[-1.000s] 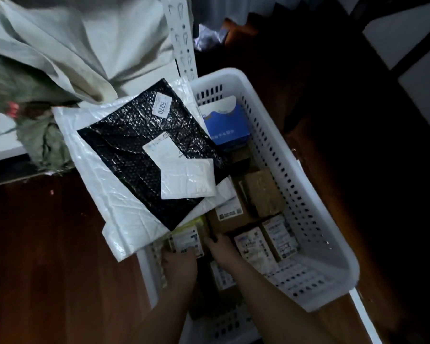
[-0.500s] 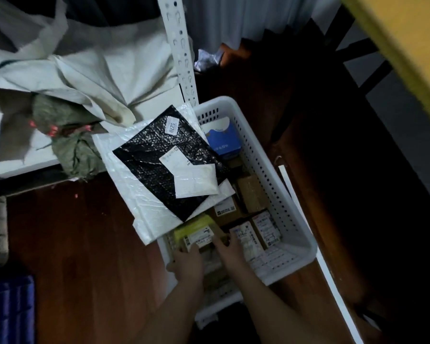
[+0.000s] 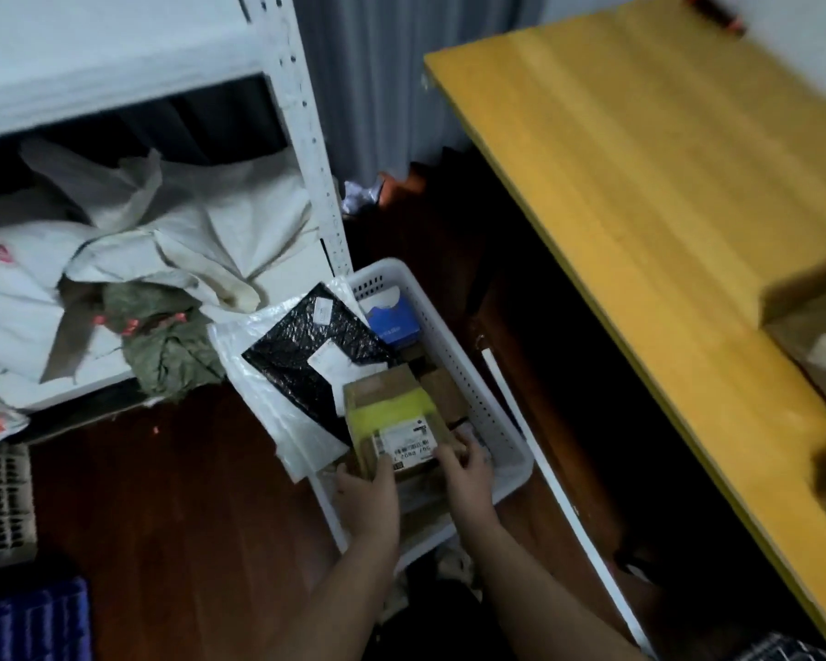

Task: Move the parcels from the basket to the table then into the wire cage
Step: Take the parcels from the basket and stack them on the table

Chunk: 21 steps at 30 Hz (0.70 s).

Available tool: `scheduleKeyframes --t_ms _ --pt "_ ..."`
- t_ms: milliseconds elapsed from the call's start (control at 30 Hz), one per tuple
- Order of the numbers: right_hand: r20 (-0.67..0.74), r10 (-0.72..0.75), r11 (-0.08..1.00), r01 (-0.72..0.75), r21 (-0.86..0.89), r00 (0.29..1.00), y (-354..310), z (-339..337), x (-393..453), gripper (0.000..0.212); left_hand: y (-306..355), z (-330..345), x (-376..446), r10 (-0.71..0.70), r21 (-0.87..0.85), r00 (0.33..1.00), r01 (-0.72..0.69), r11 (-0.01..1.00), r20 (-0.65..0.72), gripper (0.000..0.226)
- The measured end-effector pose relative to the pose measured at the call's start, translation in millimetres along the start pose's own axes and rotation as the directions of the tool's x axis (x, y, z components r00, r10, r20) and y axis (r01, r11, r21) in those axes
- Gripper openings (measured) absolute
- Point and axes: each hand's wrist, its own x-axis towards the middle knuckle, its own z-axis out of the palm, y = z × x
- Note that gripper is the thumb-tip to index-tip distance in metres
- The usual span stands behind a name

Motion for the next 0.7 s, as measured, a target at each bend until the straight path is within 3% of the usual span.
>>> scheduleKeyframes --t_ms 167,267,333,433,533,600,700 --pt "-0.021 -0.092 0.995 0.092 0.035 0.996 -78.2 -23.2 -47.2 0.051 65.0 -26.2 -59.6 0.153 0.005 0.981 -0.154 0.988 0.117 0.047" --pt "-0.034 -0.167 0.976 0.170 0.135 0.985 -117.9 -36.9 -74.2 0.045 107.2 -38.8 -92.5 0.301 -0.027 0.942 -0.301 0.953 0.147 0.060" --pt "-0.068 -0.235 0.952 0.244 0.184 0.970 -143.1 -46.8 -93.6 0.045 136.6 -43.8 -115.4 0.385 -0.139 0.899 -0.362 0.922 0.208 0.070" --pt "-0.102 -0.271 0.903 0.289 0.318 0.957 -180.5 -63.9 -115.5 0.063 174.1 -44.1 -148.7 0.489 -0.319 0.814 -0.394 0.862 0.315 0.061" --pt "-0.129 -0.321 0.811 0.343 0.474 0.938 -208.3 -94.6 -141.7 0.040 200.3 -38.8 -179.7 0.592 -0.395 0.696 -0.451 0.800 0.406 0.065" --pt "-0.166 -0.345 0.786 0.381 0.486 0.924 -217.9 -118.3 -154.8 0.035 213.7 -31.2 -197.3 0.615 -0.419 0.641 -0.454 0.786 0.460 0.066" --pt "-0.283 -0.340 0.776 0.438 0.455 0.897 -224.6 -151.3 -168.5 0.055 226.7 -14.0 -224.5 0.618 -0.402 0.567 -0.470 0.786 0.545 0.057"
